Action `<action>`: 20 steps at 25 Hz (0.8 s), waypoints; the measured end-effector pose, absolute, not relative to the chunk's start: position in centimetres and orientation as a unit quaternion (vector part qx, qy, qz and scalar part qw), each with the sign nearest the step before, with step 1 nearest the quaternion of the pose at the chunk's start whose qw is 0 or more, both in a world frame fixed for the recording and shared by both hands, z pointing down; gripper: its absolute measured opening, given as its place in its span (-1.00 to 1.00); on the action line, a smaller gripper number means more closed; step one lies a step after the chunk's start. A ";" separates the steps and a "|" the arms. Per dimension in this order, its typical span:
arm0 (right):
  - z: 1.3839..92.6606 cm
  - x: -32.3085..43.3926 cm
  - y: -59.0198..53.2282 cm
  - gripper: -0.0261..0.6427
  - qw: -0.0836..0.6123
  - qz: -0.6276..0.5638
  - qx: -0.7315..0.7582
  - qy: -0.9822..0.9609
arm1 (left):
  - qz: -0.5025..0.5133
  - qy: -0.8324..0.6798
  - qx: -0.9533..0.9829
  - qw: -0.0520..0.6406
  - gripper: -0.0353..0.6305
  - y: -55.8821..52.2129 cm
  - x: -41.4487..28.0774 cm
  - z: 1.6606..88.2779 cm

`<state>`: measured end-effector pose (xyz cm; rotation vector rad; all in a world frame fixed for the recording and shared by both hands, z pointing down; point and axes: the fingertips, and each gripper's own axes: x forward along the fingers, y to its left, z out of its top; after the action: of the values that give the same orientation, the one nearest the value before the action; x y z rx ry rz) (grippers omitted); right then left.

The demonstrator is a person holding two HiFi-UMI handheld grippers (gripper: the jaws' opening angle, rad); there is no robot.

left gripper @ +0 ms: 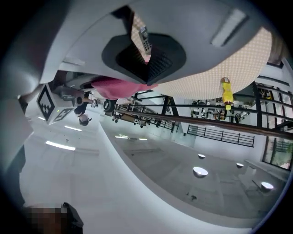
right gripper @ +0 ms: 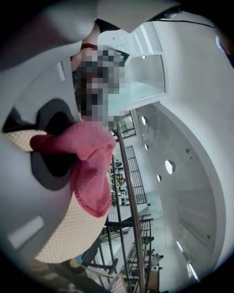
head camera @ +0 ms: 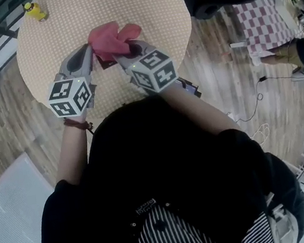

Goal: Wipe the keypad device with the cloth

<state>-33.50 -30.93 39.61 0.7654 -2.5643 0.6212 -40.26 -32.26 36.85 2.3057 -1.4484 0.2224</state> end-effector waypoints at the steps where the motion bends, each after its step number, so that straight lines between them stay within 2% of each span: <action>1: 38.4 -33.4 -30.7 -0.73 0.188 0.216 0.279 -0.916 | 0.067 -0.519 0.829 0.198 -0.92 -31.7 -40.2 35.7; 12: 29.9 -32.3 -28.9 -0.73 0.132 0.172 0.307 -0.926 | 0.010 -0.506 0.851 0.140 -0.92 -28.5 -40.0 27.6; 20: 29.1 -32.5 -29.7 -0.73 0.137 0.148 0.314 -0.928 | 0.006 -0.522 0.842 0.136 -0.92 -29.1 -42.4 26.7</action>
<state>-32.52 -29.68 29.05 0.9075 -2.6851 0.4292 -42.41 -29.06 26.73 2.4385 -1.5105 0.0163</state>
